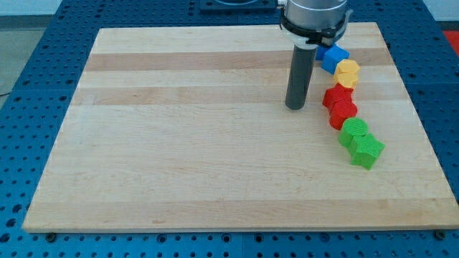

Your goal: Separate the yellow heart and the yellow hexagon

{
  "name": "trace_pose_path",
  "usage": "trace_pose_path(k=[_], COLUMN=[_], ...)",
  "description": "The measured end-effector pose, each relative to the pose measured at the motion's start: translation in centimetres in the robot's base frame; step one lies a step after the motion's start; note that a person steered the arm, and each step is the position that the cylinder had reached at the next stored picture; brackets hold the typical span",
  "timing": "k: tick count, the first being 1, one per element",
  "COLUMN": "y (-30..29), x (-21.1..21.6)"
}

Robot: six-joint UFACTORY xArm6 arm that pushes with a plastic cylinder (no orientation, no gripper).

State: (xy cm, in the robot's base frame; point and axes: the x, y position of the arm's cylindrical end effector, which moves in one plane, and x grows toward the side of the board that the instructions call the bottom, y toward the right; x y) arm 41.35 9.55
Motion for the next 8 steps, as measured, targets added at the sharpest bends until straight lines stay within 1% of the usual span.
trace_pose_path(k=[1, 2, 3, 4, 5, 6, 7, 8], y=[0.0, 0.0, 0.3, 0.8, 3.4, 11.4, 22.5, 25.0], x=[-0.3, -3.6, -10.0, -17.7, -22.0, -22.1, -20.0, -18.2])
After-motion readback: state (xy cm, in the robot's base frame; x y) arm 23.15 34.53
